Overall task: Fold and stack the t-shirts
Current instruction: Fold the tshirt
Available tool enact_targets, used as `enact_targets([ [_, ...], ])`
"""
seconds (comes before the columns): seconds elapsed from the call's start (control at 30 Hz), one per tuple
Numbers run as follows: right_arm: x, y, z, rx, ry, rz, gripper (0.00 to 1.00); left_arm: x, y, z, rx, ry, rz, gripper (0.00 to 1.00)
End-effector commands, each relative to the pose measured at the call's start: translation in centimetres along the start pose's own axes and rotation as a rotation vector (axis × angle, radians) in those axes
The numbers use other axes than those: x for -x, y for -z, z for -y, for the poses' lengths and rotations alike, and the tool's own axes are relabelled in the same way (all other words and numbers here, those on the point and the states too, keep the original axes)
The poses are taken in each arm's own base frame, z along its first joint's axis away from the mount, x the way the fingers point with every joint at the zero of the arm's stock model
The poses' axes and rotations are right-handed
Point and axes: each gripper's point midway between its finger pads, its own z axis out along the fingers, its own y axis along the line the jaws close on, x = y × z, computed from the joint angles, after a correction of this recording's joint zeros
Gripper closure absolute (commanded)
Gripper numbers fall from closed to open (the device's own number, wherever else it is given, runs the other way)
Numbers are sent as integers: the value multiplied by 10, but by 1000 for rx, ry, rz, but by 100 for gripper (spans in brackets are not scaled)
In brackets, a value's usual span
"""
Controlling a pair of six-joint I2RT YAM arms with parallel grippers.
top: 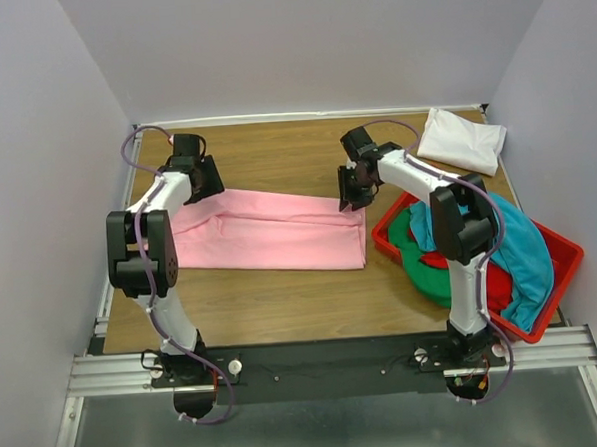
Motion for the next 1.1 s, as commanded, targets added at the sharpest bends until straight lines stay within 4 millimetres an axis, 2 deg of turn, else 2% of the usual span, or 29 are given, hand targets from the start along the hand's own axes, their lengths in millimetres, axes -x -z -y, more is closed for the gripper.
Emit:
enact_targets([
  [0.0, -14, 9, 1, 3, 21, -13, 54, -7, -12, 7, -21, 7, -8, 27],
  [0.17, -31, 8, 5, -5, 21, -43, 53, -18, -20, 9, -20, -5, -36, 27],
  [0.37, -35, 17, -1, -1, 30, -30, 54, -30, -15, 12, -31, -24, -57, 27],
  [0.53, -41, 16, -2, 0, 38, -42, 54, -41, -2, 13, -61, -15, -63, 27],
  [0.57, -42, 15, -2, 0, 38, -44, 54, -50, 0, 11, -61, -17, -79, 27],
  [0.63, -44, 14, -2, -2, 42, -48, 53, -52, 7, 11, -68, -11, -74, 27],
  [0.67, -45, 14, -2, -3, 43, -50, 54, -60, 9, 8, -63, -8, -88, 27],
  [0.77, -46, 14, -3, -8, 54, -48, 54, -64, 23, 1, -41, 10, -74, 27],
  [0.8, -46, 14, -3, -10, 52, -49, 53, -58, 32, -1, -35, 17, -46, 27],
  [0.87, -46, 14, -3, -8, 55, -48, 54, -60, 38, -3, -32, 19, -37, 30],
  [0.9, -47, 12, -3, -8, 55, -53, 54, -59, 43, -3, -35, 18, -30, 39],
  [1.0, -48, 11, -4, -7, 58, -57, 54, -62, 45, -2, -47, 15, -41, 56],
  [1.07, -49, 11, -4, -6, 61, -57, 54, -66, 47, -1, -57, 16, -54, 61],
])
